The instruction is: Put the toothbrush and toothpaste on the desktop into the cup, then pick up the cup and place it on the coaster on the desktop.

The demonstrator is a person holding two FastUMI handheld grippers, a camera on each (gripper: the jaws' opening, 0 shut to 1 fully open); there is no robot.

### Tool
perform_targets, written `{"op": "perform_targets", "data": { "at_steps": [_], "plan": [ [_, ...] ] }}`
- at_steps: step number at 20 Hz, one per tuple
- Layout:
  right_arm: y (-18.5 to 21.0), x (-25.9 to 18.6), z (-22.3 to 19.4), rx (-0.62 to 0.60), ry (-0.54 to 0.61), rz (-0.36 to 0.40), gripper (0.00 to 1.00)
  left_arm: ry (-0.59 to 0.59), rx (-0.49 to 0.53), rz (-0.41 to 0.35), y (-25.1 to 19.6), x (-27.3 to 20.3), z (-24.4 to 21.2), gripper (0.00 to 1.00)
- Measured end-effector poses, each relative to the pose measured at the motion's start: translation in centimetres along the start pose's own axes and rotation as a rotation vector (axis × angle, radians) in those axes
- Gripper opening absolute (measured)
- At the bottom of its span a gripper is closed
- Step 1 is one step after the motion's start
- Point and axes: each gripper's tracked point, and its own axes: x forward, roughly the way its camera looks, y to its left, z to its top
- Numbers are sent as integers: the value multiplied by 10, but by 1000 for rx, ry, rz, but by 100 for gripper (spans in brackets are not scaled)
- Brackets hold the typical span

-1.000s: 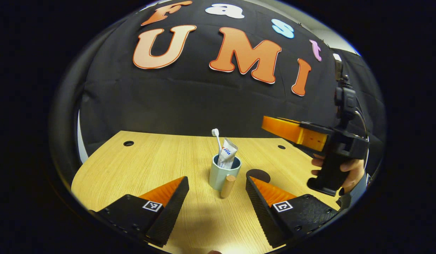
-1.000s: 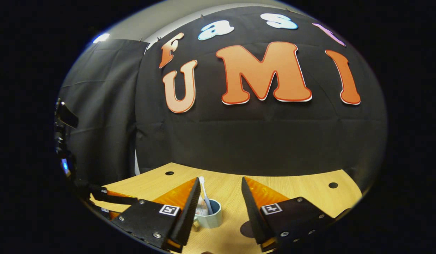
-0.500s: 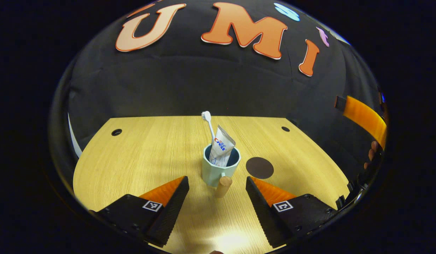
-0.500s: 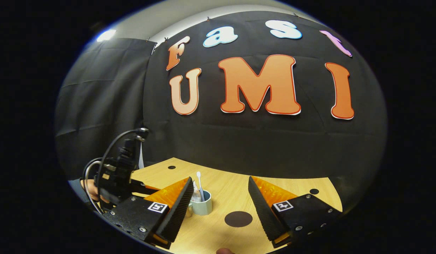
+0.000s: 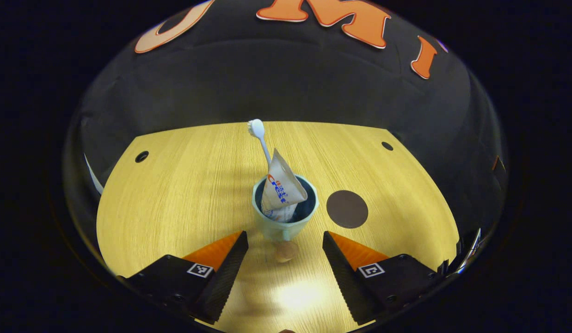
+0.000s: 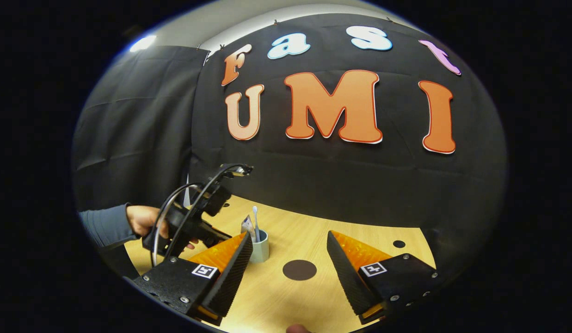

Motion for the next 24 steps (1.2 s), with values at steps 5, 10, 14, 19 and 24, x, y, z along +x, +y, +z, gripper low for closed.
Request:
{"op": "perform_targets", "data": {
  "at_steps": [5, 10, 14, 19, 24],
  "plan": [
    [1, -23, -1, -2, -7, 10, 96, 130, 61, 38, -2, 13, -10, 96],
    [9, -31, -11, -18, -4, 18, 96, 190, 112, 88, 7, 22, -16, 93],
    [9, -33, -11, -5, -23, 11, 97, 225, 95, 136, 32, 32, -17, 65],
    [12, -35, -18, 11, -18, 22, 97, 229, 34, 132, 47, 47, -4, 29],
    [8, -41, -19, 23, -26, 16, 97, 174, 18, 127, 51, 13, -18, 27]
  ]
}}
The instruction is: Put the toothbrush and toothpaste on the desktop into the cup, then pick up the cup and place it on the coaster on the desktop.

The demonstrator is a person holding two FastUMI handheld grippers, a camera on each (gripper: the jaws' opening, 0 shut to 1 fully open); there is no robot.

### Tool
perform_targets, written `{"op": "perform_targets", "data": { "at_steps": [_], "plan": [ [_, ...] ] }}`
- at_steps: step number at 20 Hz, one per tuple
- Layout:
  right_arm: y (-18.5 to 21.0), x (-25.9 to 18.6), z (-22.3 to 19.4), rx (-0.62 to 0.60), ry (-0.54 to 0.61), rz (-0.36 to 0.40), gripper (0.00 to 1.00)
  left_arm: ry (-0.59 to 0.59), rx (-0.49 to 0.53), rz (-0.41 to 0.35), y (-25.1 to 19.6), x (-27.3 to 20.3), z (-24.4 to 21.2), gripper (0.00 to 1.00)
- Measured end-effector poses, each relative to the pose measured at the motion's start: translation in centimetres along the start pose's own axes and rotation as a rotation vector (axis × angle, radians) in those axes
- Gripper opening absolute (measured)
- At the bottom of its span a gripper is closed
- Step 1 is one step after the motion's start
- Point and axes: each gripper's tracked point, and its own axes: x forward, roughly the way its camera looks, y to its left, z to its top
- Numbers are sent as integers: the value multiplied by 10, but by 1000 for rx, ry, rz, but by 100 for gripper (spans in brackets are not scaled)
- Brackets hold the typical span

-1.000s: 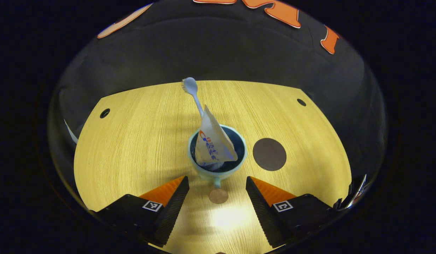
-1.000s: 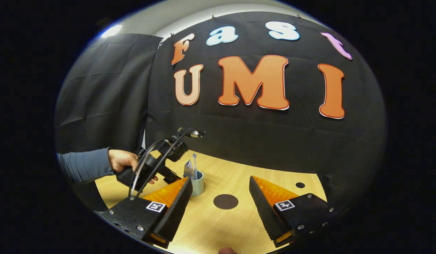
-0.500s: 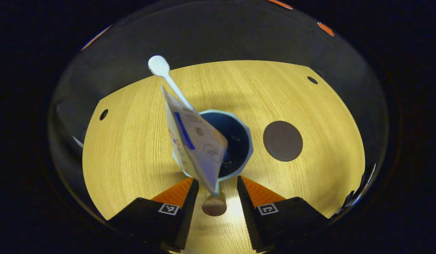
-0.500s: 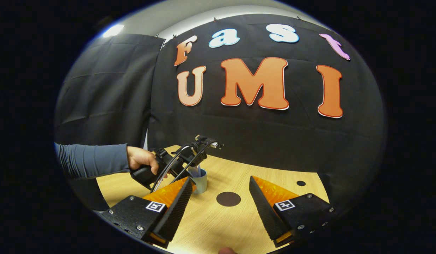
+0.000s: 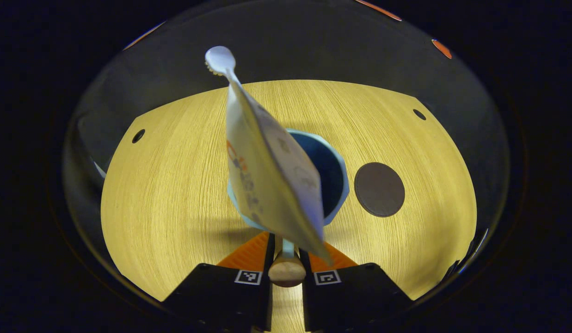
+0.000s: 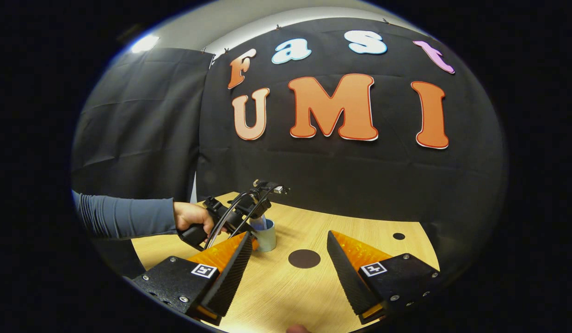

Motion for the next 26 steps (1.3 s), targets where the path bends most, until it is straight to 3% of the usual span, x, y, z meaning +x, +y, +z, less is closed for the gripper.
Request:
{"op": "perform_targets", "data": {
  "at_steps": [5, 12, 26],
  "plan": [
    [-7, -10, 5, 11, -17, -15, 97, -33, -1, -7, 5, -26, -2, 24],
    [-24, -31, 8, 25, -44, -71, 97, -97, 55, -32, -20, -70, 43, 24],
    [-77, -96, -33, 25, -25, -229, 97, -44, 106, -96, -12, 0, 42, 24]
  ]
}}
